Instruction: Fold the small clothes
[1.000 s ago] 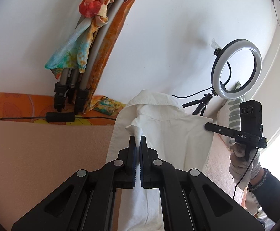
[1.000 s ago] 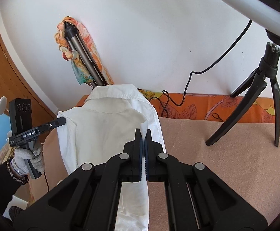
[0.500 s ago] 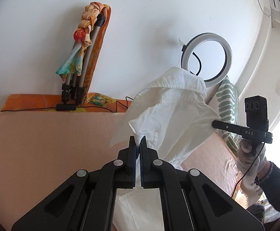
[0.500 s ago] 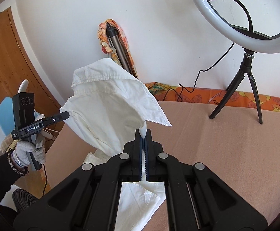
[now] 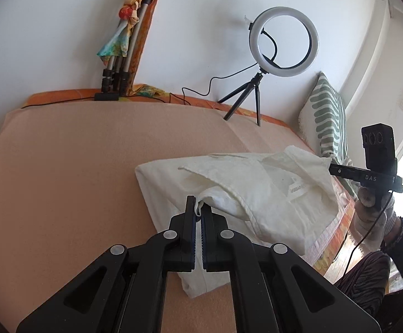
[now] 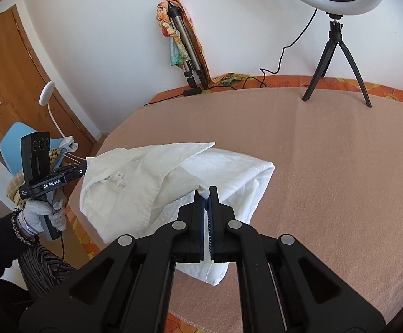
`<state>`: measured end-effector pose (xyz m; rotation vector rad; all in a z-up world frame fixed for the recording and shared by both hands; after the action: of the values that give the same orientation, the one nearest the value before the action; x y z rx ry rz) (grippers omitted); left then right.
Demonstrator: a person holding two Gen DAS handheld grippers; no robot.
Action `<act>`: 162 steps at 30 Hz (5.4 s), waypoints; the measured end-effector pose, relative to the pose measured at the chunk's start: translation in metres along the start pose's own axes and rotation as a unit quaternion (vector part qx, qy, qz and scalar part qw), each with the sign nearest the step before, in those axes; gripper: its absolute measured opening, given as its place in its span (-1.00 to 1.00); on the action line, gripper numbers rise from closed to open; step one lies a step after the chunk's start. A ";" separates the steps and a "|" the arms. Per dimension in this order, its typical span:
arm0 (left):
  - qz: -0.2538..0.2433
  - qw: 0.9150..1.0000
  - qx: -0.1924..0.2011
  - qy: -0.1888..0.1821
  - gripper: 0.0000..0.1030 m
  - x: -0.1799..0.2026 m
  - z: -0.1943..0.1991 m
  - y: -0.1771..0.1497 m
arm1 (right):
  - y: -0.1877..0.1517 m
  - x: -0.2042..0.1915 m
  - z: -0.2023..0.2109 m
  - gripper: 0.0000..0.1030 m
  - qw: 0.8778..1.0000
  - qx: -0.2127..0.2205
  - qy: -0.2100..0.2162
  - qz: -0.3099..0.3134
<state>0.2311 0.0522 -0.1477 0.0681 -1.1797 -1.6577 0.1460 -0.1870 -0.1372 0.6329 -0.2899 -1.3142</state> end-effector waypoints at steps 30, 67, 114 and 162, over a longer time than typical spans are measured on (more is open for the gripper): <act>0.307 0.943 -0.003 -0.127 -0.43 -0.062 0.002 -0.058 | -0.052 0.059 -0.015 -0.02 0.964 -0.060 0.103 -0.237; 0.236 0.970 -0.052 -0.033 -0.98 -0.053 -0.008 -0.077 | -0.065 0.022 -0.013 -0.83 0.987 -0.101 -0.001 -0.121; 0.066 0.995 0.028 0.073 -0.41 -0.031 -0.065 0.046 | 0.051 -0.054 -0.078 -0.62 1.000 0.011 -0.006 0.018; 0.322 0.944 -0.037 -0.062 -0.30 -0.065 -0.024 -0.058 | -0.006 0.119 -0.102 -0.08 0.970 -0.101 0.050 -0.215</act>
<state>0.2330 0.0833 -0.2332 -0.4348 -1.0776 -1.1290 0.2259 -0.2744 -0.2395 0.6064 0.0715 -1.6955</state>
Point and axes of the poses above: each gripper's, at about its wrist camera, not at the fingertips, and z roughly against the way its jaws point, x to its right, y to its top, the point moved 1 cm from there along -z, roughly the way its jaws point, and after that the axes turned 9 degrees about -y, right-handed, at the moved point
